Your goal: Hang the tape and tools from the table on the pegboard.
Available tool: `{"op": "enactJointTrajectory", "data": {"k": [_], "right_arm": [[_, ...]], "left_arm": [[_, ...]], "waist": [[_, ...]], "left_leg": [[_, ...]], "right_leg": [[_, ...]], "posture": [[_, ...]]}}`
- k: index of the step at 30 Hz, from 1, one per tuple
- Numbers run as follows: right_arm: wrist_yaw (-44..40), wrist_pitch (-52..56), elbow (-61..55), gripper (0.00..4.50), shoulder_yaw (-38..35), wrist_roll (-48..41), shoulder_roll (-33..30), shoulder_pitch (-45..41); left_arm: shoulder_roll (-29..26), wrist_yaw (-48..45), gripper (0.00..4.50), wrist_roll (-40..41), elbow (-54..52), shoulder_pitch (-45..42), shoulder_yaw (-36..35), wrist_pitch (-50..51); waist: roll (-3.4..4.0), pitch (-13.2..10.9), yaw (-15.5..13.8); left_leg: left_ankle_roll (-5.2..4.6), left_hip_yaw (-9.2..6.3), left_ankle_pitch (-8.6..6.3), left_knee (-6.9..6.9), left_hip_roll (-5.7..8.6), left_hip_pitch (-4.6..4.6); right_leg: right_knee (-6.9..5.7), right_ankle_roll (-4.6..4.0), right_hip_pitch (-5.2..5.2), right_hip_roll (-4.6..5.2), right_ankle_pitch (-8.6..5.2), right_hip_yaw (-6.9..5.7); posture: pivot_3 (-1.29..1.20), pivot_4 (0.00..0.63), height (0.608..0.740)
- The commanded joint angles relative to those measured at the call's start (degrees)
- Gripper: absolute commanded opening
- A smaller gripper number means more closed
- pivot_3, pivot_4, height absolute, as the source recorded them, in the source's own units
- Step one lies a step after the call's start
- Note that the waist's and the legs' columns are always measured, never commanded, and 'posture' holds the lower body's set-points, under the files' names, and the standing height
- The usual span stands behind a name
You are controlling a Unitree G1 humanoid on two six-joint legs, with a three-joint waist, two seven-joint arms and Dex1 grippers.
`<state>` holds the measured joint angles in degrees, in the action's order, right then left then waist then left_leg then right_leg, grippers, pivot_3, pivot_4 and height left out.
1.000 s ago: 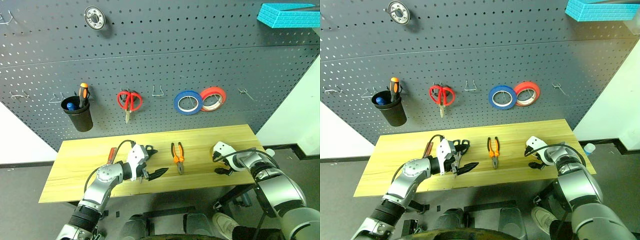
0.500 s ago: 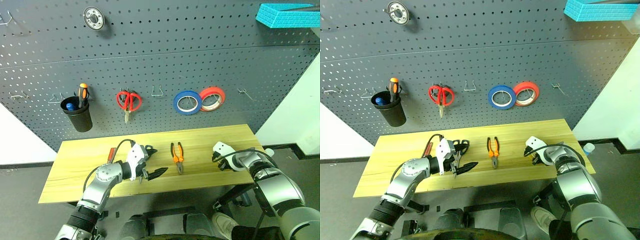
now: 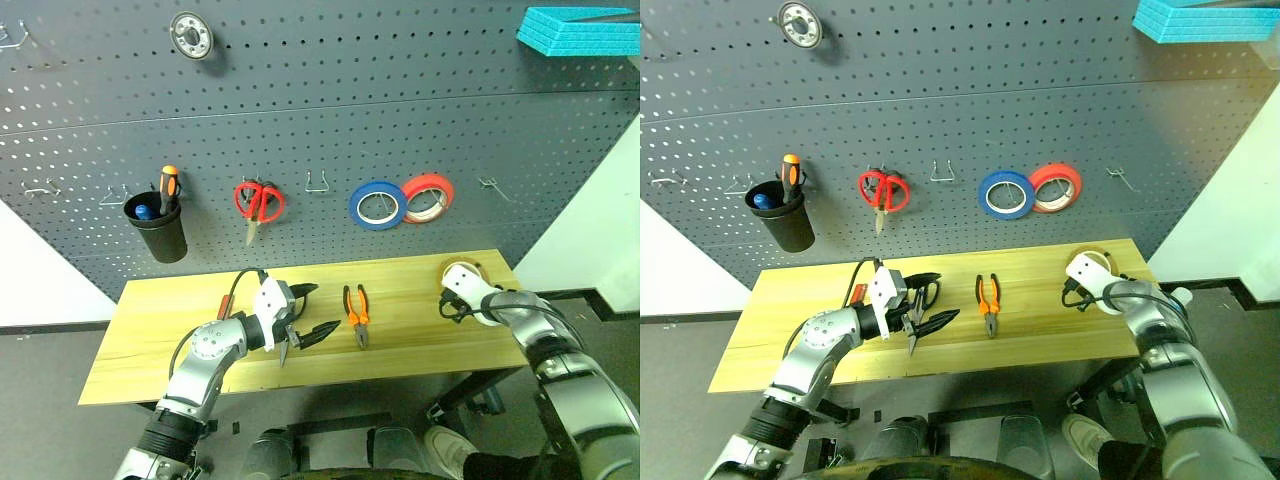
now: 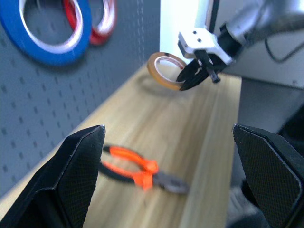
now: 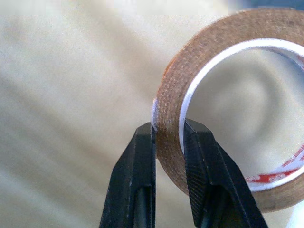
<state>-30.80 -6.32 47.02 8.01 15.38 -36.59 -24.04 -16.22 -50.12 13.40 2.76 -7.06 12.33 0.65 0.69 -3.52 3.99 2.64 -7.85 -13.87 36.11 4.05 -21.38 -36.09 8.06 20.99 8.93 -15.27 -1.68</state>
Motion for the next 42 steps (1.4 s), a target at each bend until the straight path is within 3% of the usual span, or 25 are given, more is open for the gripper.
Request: {"op": "enactJointTrajectory", "data": {"k": [1, 6, 12, 16, 23, 32, 42], "right_arm": [[7.91, -6.12, -15.76, 0.48, -4.28, 1.12, -4.12, 6.59], [18.78, -11.48, -24.02, 0.48, -5.63, 7.65, -8.34, 12.35], [30.55, -14.34, -23.64, 0.48, -6.88, 14.14, -11.79, 10.09], [28.29, -14.52, -16.9, 0.48, -5.64, 12.6, -11.82, 2.81], [19.96, -20.52, 2.0, 0.48, -1.86, 9.65, -8.9, -11.05], [15.13, -23.29, 13.55, 0.48, 2.52, 10.07, -6.1, -19.13], [15.34, -25.5, 12.03, 3.83, 3.43, 10.77, -6.31, -18.58]], "left_arm": [[2.71, -1.14, 4.5, 0.17, 0.87, -3.98, 1.63, -2.97], [7.66, -3.2, 4.5, -0.43, 8.88, -9.8, 3.11, -7.74], [12.32, -4.42, 4.5, -1.58, 18.89, -15.77, 3.01, -14.22], [13.3, -5.2, 4.5, -1.37, 20.98, -16.69, 2.46, -15.67], [13.42, -4.97, 4.5, -1.06, 21.85, -16.32, 1.62, -16.3], [12.35, -4.0, 4.5, -0.9, 20.31, -14.77, 0.82, -15.95], [11.42, -3.77, 4.5, -0.67, 19.15, -13.77, 0.2, -15.24]], "waist": [[0.0, 0.0, 0.0], [-0.09, -0.05, 0.72], [-0.13, -0.07, 2.09], [-0.09, -0.05, 3.53], [-0.09, -0.04, 3.62], [-0.08, -0.03, 3.52], [-0.06, -0.02, 3.47]], "left_leg": [[0.0, 0.03, 0.0, 0.03, 0.02, -0.02], [0.0, 0.34, 0.0, 0.17, 0.0, 0.0], [-0.01, 0.36, -0.01, 0.3, -0.03, -0.04], [-0.04, 0.38, 0.0, 0.15, -0.05, -0.05], [-0.07, 0.33, 0.0, 0.15, -0.04, 0.02], [-0.07, 0.28, 0.0, 0.1, -0.03, 0.04], [-0.06, 0.25, 0.0, 0.11, -0.03, 0.05]], "right_leg": [[0.03, 0.21, 0.0, 0.03, -0.12, 0.0], [0.15, 0.24, -0.03, 0.04, -0.03, 0.2], [0.3, 0.06, -0.11, 0.02, -0.04, 0.18], [0.66, 0.28, -0.18, 0.0, 0.23, 0.2], [0.88, 0.33, -0.38, -0.02, 0.38, 0.2], [0.89, 0.23, -0.38, -0.02, 0.47, 0.2], [0.86, 0.25, -0.38, -0.04, 0.49, 0.21]], "posture": [[-0.18, 0.0, 0.739], [-0.22, 0.0, 0.739], [-0.24, 0.0, 0.739], [-0.24, 0.0, 0.739], [-0.21, 0.0, 0.739], [-0.19, 0.0, 0.739], [-0.18, 0.0, 0.739]]}}
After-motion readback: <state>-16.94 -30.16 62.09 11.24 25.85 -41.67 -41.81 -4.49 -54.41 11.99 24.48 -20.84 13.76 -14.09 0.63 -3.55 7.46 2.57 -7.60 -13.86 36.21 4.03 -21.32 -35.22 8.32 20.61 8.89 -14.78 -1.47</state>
